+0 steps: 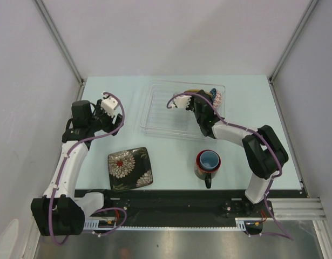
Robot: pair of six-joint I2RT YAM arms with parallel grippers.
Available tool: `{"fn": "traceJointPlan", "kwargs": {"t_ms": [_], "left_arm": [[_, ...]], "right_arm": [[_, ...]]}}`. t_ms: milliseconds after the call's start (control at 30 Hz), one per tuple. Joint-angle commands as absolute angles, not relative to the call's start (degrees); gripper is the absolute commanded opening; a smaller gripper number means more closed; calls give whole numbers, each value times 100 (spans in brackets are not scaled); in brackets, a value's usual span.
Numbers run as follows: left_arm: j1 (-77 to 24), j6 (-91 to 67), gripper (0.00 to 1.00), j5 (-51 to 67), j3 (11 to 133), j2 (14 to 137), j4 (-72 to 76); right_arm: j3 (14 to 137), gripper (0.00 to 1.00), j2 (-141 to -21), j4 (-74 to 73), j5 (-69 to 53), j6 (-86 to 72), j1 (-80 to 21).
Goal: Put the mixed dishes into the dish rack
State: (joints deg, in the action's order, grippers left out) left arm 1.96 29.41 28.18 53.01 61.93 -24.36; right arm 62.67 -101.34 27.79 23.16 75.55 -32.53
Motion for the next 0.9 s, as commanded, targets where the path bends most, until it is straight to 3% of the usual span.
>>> {"fn": "traceJointPlan", "kwargs": {"t_ms": [0, 167, 633, 867], "left_arm": [[237, 2848, 76, 2839, 5449, 6170, -2206], [229, 2848, 76, 2830, 5484, 6179, -2206], [237, 2892, 76, 2821, 5572, 6179, -2232], [237, 2918, 76, 2795, 5853, 6161, -2408]], "right_arm": [[6267, 0, -10300, 2891, 2189, 7102, -3208], [6267, 0, -10564, 2935, 2197, 6813, -3252], [6275, 34, -10600, 3182, 2654, 6135, -3410], [6424, 40, -9968, 2462, 3225, 5310, -3744]]}}
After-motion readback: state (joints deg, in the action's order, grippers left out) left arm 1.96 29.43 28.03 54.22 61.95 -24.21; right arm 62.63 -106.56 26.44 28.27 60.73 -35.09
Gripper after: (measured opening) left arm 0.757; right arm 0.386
